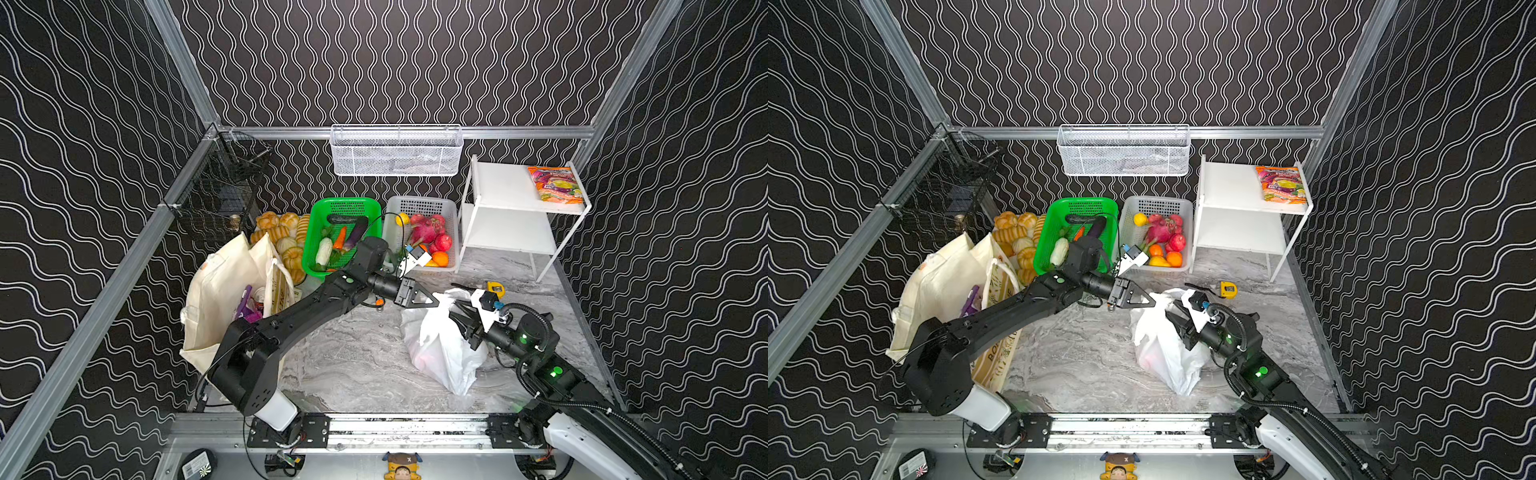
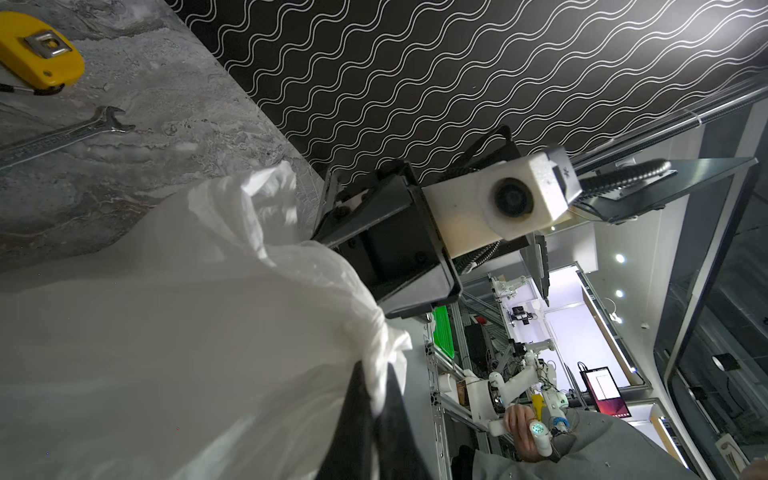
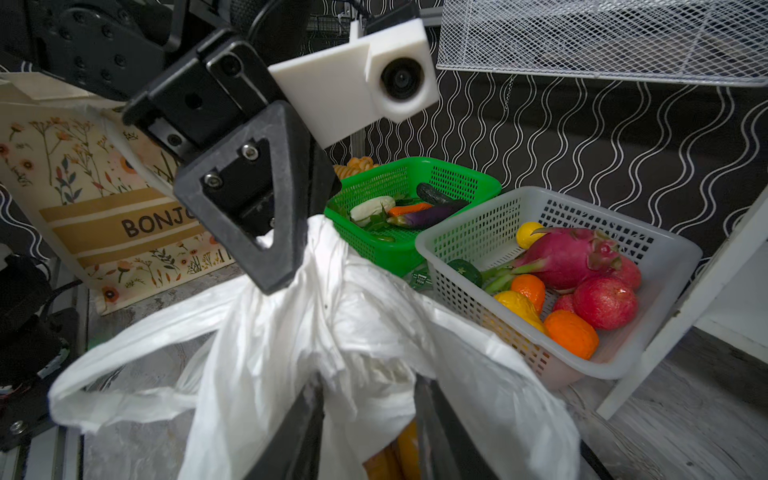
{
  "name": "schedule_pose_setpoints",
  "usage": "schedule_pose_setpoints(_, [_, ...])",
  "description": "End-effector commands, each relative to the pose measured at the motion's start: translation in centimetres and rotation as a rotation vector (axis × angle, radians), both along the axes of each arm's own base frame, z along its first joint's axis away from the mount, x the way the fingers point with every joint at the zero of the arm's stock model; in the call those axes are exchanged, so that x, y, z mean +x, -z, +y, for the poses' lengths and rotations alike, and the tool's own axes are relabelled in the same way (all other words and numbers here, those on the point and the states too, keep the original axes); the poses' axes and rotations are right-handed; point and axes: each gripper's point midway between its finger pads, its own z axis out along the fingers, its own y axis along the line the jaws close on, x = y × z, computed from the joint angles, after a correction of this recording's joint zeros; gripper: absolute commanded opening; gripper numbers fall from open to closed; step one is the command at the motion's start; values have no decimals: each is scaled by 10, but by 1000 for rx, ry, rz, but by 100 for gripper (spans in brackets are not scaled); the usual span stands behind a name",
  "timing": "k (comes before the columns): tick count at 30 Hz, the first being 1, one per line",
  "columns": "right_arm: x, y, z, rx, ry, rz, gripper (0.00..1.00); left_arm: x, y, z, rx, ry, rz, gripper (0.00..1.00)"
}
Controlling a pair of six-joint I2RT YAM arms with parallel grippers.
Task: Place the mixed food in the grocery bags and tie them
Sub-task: 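Draw the open left gripper back while the right gripper holds the knot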
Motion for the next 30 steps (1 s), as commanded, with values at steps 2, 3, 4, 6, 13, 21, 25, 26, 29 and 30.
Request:
schedule_pose_setpoints(2, [-7,-13,2,79,-82,-11,39,-2,-19,-2,-80,27,-19,0])
schedule_pose_setpoints(3, [-9,-16,2,92,-102,-14,38,-2,-19,-2,-83,28,-18,0])
schedule_pose_setpoints(4, [-11,-20,2,111,-126,-17,37,-2,-19,-2,-86,34,-15,0])
schedule_pose_setpoints(6, [-14,-27,4,137,-169,-26,33,-2,-20,-3,-98,42,-5,0])
schedule_pose_setpoints(13, [-15,-35,9,148,-255,-18,16,0,-23,-6,-136,50,25,0])
schedule_pose_setpoints(21, [1,-30,-6,128,-123,-34,31,-2,-27,-5,-144,62,21,0])
schedule_pose_setpoints(25, [3,-24,-12,96,-92,-46,33,-2,-28,-5,-144,67,17,0])
schedule_pose_setpoints(26, [3,-22,-12,88,-103,-40,33,-3,-28,-5,-145,70,20,0])
schedule_pose_setpoints(29, [3,-24,-11,82,-117,-39,33,-3,-30,-5,-155,76,20,0])
schedule_pose_setpoints(30, [3,-25,-10,81,-127,-46,30,-4,-31,-5,-159,78,21,0])
